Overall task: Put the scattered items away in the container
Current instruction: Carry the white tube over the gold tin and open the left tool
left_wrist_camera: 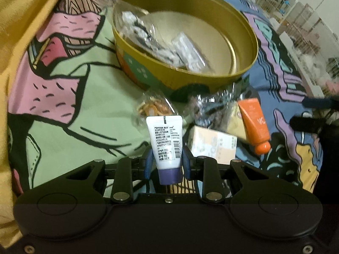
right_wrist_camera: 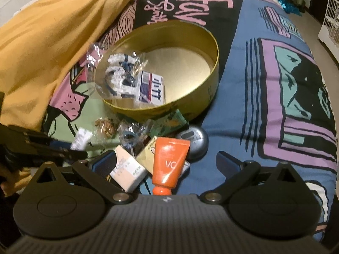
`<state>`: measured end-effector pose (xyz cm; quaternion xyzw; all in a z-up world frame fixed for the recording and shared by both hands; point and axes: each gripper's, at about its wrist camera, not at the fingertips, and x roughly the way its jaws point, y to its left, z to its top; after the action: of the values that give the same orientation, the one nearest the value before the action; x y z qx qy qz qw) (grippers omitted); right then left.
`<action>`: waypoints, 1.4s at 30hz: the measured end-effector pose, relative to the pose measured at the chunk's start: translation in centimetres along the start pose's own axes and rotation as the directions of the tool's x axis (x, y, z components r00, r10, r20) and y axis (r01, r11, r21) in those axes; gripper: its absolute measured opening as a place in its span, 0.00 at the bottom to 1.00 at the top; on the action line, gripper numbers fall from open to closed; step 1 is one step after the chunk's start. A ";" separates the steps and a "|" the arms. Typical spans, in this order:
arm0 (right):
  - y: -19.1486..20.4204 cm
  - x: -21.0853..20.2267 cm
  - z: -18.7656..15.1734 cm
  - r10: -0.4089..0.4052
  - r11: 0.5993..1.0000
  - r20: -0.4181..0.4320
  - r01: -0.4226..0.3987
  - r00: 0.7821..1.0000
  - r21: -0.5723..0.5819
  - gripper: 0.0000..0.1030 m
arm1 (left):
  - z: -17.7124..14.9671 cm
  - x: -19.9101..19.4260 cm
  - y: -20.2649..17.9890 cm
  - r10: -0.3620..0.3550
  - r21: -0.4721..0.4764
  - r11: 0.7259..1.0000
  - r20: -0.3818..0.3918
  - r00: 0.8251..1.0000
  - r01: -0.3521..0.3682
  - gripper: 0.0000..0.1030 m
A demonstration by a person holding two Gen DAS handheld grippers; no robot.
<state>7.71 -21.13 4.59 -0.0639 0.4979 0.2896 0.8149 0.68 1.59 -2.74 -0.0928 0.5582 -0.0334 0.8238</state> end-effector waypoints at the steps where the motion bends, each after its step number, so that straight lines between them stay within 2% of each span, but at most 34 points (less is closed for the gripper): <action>1: 0.0 0.2 -0.1 0.000 1.000 -0.006 0.000 1.000 0.000 1.00 | 0.2 -0.2 0.1 0.002 -0.003 1.000 0.010 1.000 -0.002 0.25; 15: -0.8 2.5 -1.6 -0.006 1.000 -0.084 0.007 0.996 0.000 1.00 | 2.3 -3.5 0.4 0.030 -0.034 0.999 0.157 0.987 -0.025 0.26; 27: -0.8 4.5 -2.7 -0.011 1.000 -0.149 0.008 0.989 -0.022 1.00 | 4.5 -7.5 -0.5 0.041 -0.036 0.999 0.320 0.946 -0.032 0.25; 34: -0.9 5.1 -2.6 0.002 1.000 -0.153 -0.006 0.988 -0.023 1.00 | 5.4 -8.5 -1.5 0.038 -0.016 0.999 0.362 0.931 -0.034 0.25; 42: -0.9 5.7 -2.2 0.042 0.999 -0.174 -0.044 0.984 -0.007 0.93 | 6.3 -9.6 -2.4 0.042 -0.006 0.999 0.407 0.913 -0.043 0.25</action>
<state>8.40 -20.45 -1.53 -0.0827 0.5666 0.3032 0.7617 3.05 1.53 8.73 -0.0844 0.3766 0.0037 0.9225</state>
